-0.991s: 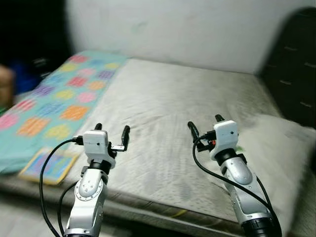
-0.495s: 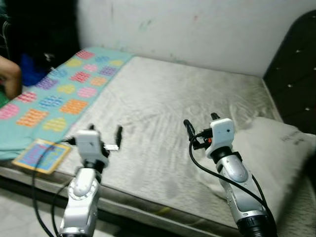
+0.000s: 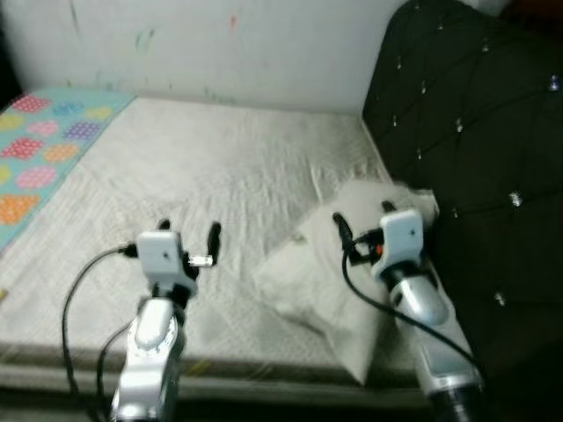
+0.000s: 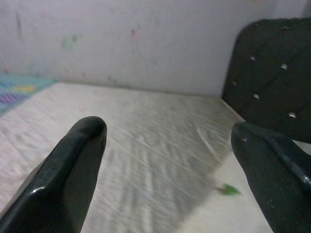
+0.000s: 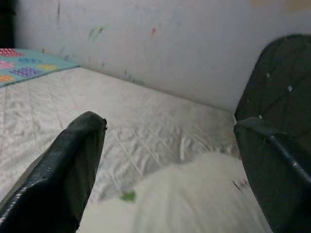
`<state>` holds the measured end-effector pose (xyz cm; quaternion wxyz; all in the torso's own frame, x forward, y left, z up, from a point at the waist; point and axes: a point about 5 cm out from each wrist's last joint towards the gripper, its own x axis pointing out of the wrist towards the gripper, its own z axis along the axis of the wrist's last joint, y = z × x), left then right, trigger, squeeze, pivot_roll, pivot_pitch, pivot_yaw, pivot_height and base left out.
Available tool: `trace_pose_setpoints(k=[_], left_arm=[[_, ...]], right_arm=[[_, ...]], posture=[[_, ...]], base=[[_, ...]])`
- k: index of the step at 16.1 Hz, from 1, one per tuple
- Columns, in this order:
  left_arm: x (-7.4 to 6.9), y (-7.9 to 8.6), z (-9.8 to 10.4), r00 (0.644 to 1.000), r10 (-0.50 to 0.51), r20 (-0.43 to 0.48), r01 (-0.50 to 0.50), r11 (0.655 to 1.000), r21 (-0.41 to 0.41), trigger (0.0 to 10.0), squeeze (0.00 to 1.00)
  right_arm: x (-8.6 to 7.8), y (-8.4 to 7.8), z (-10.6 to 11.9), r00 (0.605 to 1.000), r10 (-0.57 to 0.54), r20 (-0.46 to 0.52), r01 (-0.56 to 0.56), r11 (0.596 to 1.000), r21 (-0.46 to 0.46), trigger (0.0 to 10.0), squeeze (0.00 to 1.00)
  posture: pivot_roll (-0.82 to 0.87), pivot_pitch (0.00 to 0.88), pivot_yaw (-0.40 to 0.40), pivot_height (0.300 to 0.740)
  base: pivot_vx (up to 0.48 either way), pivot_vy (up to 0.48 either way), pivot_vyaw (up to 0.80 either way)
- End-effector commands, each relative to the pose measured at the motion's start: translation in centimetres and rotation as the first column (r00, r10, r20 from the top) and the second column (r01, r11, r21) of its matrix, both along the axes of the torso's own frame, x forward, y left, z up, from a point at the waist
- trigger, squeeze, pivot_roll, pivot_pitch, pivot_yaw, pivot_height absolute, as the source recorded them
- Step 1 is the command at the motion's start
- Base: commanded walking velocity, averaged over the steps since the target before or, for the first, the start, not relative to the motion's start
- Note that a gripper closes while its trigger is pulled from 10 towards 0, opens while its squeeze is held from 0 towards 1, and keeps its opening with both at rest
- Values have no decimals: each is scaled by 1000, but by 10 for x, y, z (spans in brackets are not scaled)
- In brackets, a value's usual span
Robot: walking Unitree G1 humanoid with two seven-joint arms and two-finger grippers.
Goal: Clean up the room
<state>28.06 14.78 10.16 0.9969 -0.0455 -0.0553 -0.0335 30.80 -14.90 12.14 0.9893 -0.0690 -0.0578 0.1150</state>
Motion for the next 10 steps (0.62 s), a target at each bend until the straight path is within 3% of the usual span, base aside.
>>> trace_pose_setpoints(k=[1, 9, 10], left_arm=[[1, 0, 3, 1000, -9, 11, 9, 1000, 4, 10000, 0], [1, 0, 3, 1000, -6, 11, 6, 1000, 0, 10000, 0], [2, 0, 4, 1000, -7, 12, 6, 1000, 3, 10000, 0]], right_arm=[[2, 0, 3, 1000, -5, 9, 5, 1000, 2, 10000, 0], [2, 0, 2, 1000, -4, 2, 4, 1000, 7, 10000, 0], [2, 0, 2, 1000, -4, 0, 4, 1000, 10, 10000, 0]], posture=[[-118, 3, -49, 740], [-119, 4, -51, 740], [-120, 4, -51, 740]], base=[[0, 0, 0], [0, 0, 0], [0, 0, -800]])
